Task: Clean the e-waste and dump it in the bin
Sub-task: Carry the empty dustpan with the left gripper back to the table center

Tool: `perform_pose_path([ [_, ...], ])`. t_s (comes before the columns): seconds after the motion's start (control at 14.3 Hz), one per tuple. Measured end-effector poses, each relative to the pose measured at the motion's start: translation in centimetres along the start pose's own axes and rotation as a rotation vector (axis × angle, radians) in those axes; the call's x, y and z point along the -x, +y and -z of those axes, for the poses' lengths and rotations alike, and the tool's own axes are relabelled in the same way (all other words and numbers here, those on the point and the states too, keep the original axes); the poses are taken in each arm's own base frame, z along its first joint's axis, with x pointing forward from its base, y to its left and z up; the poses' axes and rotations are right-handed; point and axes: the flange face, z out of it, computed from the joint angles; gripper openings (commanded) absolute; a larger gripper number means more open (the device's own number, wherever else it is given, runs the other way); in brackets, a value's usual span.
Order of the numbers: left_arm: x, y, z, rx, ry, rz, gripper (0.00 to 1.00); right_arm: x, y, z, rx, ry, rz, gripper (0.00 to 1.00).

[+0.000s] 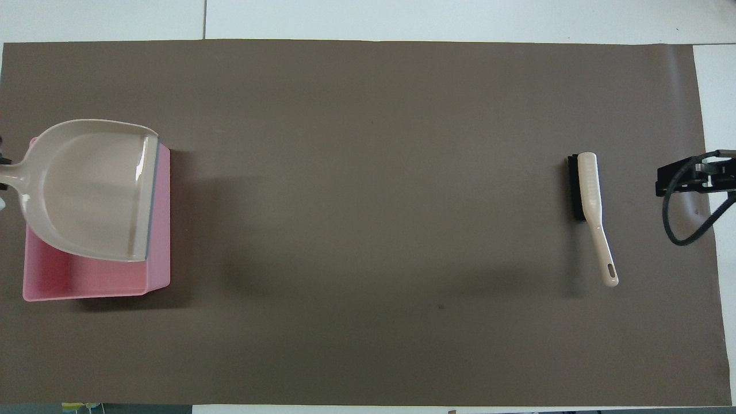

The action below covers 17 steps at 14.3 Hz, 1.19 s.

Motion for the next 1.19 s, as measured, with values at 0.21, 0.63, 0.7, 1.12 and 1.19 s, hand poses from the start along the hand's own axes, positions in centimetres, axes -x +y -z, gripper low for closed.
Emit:
perform_pose_path([
  [0.21, -5.5, -1.2, -2.5, -0.033, 0.114, -0.041, 0.0, -0.3, 2.0, 0.8, -0.024, -0.003, -0.052, 1.0],
  [0.63, -21.2, -2.5, -5.1, -0.041, 0.169, -0.012, 0.0, -1.0, 2.6, -0.6, -0.026, -0.031, -0.06, 1.0],
  [0.7, -23.2, -2.4, -5.2, -0.04, 0.174, -0.01, 0.0, -1.0, 2.4, -0.6, -0.025, -0.03, -0.046, 1.0],
  [1.12, -32.8, -1.9, -7.2, -0.023, 0.197, 0.04, 0.0, -0.5, 0.1, 1.7, -0.018, -0.004, 0.039, 1.0],
  [1.19, -33.9, -1.8, -7.5, -0.016, 0.203, 0.043, 0.0, -0.4, -0.6, 1.8, -0.016, 0.0, 0.052, 1.0],
])
